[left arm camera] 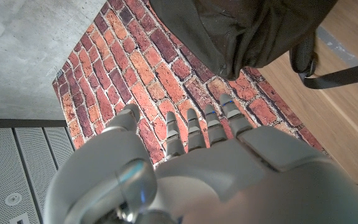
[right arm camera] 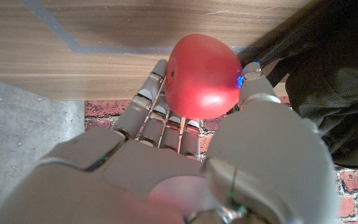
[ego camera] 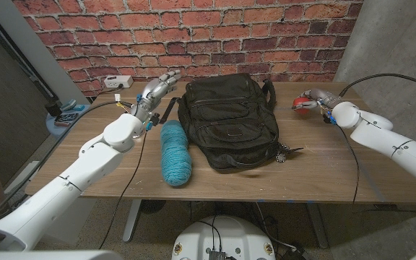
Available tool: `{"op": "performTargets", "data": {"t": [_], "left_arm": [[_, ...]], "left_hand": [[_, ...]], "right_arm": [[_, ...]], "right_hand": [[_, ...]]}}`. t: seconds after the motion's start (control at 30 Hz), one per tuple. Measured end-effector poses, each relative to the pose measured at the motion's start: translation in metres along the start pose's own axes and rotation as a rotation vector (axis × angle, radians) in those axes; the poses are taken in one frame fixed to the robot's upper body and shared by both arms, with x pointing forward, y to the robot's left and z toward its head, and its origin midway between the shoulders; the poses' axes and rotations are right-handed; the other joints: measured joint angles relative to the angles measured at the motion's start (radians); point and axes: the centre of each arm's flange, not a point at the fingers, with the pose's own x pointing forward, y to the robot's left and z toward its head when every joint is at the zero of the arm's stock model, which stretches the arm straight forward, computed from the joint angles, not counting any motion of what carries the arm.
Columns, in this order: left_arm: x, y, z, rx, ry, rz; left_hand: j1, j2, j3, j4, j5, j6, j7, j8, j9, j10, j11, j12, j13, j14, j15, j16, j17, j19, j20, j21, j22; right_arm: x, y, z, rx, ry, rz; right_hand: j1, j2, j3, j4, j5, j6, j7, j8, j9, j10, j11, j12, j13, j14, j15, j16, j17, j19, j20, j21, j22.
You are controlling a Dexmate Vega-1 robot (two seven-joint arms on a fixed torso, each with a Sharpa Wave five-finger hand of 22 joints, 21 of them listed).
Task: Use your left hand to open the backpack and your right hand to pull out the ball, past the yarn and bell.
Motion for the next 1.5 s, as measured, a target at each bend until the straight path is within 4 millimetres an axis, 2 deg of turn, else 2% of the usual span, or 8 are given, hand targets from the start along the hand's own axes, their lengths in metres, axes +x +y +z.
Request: {"op": "performTargets", "data": {"t": [0.73, 1.5], "left_arm": [[-0.011, 0.021, -0.017, 0.005, 0.035, 0.066], [-0.015, 0.037, -0.027, -0.002, 0.050, 0.103]], "left_hand": [[-0.011, -0.003, 0.008, 0.000, 0.000, -0.007, -0.007, -0.005, 0.000, -0.009, -0.002, 0.000, -0.015, -0.005, -0.005, 0.000, 0.000, -0.011, -0.011, 0.000, 0.000], [-0.019, -0.004, 0.029, -0.012, 0.004, -0.007, -0.007, -0.005, 0.000, -0.009, -0.001, 0.000, -0.043, -0.009, -0.009, 0.000, -0.004, -0.011, -0.011, 0.000, 0.000]], "right_arm": [[0.010, 0.010, -0.014, 0.033, 0.052, 0.018], [0.001, 0.021, -0.023, 0.053, 0.102, 0.019]], "right_hand": [[-0.001, 0.001, 0.000, 0.000, 0.005, 0.000, 0.000, 0.000, 0.000, 0.000, 0.000, 0.004, -0.001, 0.000, 0.000, -0.006, 0.000, 0.000, 0.000, 0.000, 0.000], [0.000, 0.000, 0.005, -0.005, 0.004, 0.000, 0.000, 0.000, 0.000, 0.000, 0.000, 0.000, -0.006, 0.000, 0.000, -0.013, -0.002, 0.000, 0.000, -0.005, 0.000]]}}
